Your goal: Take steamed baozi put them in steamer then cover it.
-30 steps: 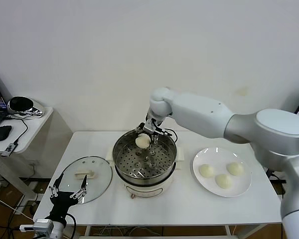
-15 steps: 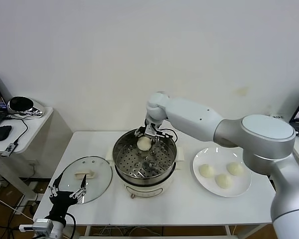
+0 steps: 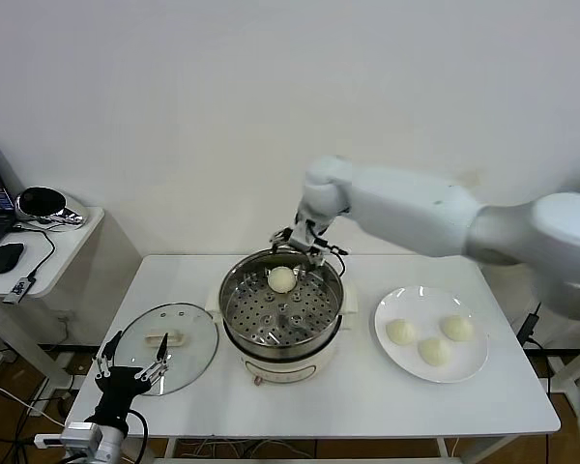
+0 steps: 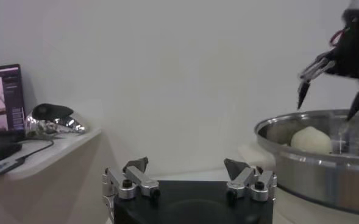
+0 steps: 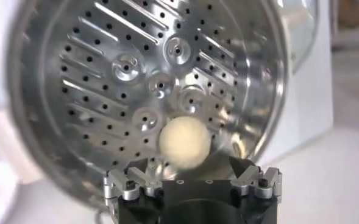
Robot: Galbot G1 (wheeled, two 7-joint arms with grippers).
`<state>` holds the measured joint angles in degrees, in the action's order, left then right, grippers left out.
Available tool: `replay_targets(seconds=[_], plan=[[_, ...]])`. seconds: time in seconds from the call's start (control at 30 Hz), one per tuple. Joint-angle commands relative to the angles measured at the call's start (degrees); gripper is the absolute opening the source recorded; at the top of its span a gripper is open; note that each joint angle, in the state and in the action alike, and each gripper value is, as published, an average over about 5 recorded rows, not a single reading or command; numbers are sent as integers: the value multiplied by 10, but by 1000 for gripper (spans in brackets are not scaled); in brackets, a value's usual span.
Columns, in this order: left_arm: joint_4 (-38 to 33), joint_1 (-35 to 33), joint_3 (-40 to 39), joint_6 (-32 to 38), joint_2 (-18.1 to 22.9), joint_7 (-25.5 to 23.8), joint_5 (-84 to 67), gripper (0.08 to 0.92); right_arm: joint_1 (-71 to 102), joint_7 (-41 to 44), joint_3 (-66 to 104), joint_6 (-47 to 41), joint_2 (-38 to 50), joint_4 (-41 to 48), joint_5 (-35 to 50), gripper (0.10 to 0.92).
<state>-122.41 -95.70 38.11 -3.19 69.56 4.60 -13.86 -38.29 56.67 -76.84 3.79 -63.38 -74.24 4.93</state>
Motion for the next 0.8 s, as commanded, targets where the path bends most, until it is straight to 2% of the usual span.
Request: replay_targets(seconds=[0.03,0.17,0.3,0.53,0.8], plan=[[-22,1,-5,-10,-5,-1,3,823,-96,-3,-47,-334,249,-245,149,823],[-21,2,-6,-9,-12,-1,3,823,-89,-4,-61,-365,339,-276,127,823],[-15,2,-4,-6,-17,0,4,823,-50,-8,-64,-358,378,-276,100,823],[-5,2,-9,-2,-14,2,13,823,95,-17,2,-332,383,-233,31,823],[-2,4,-7,-3,-13,3,16,823,261,-18,128,-262,341,-143,-36,823]])
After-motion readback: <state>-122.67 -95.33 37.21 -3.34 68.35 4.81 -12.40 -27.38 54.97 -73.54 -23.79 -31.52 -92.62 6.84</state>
